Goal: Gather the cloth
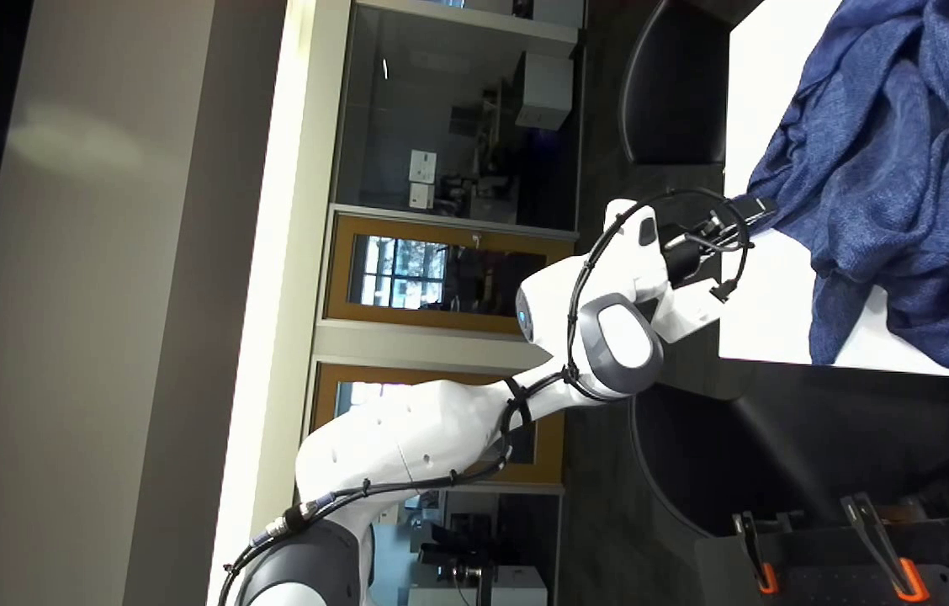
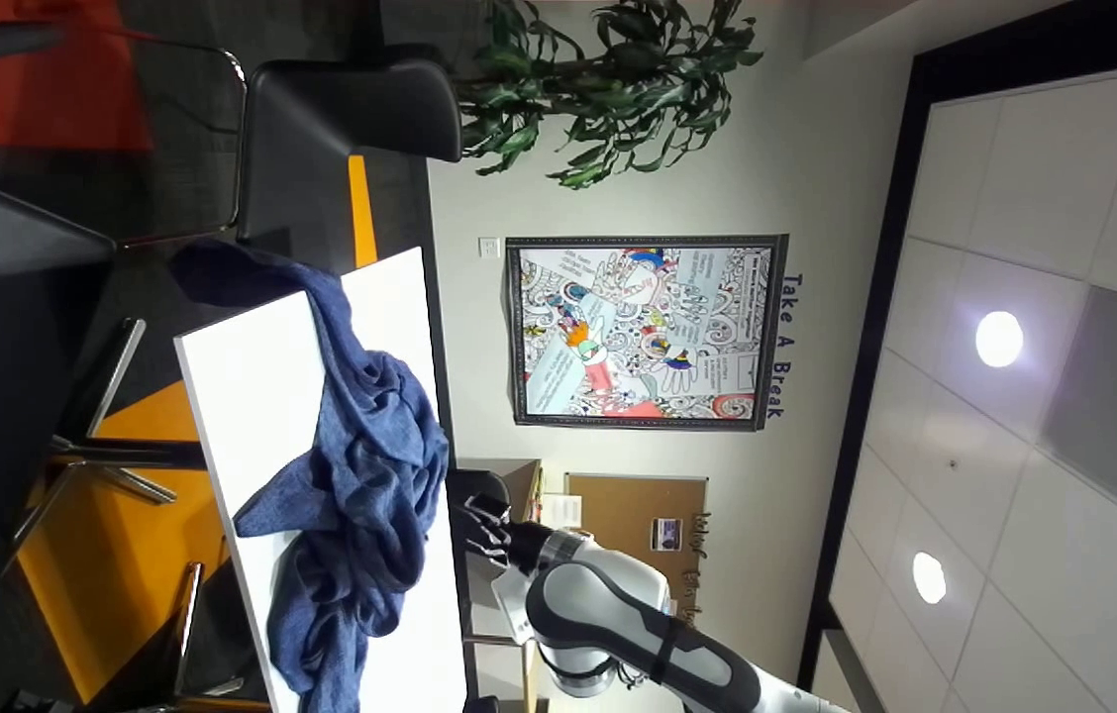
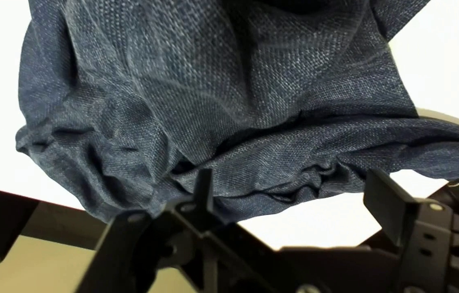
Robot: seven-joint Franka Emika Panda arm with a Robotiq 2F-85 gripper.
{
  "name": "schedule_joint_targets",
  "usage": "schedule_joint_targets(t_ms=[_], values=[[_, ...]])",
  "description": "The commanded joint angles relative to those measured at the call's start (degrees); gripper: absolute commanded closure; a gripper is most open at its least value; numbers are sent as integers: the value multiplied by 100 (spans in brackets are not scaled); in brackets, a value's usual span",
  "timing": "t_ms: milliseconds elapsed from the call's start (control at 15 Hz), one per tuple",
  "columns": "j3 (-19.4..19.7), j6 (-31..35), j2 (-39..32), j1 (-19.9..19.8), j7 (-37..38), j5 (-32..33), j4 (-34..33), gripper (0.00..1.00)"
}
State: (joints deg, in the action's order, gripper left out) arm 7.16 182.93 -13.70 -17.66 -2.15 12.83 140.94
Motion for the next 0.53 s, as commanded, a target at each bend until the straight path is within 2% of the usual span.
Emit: schedule_joint_targets(t_ms=[0,133,267,467], values=[[-1161,-271,-201,-865,-504,-146,-491,0],[-1804,-492,-666,-1338,-789,-204,-1064,0],[-2252,-949,-1177,-1671,-1158,-230,-1741,0],[-2530,-1879,-1990,-1887,-1666,-154,-2854,0]])
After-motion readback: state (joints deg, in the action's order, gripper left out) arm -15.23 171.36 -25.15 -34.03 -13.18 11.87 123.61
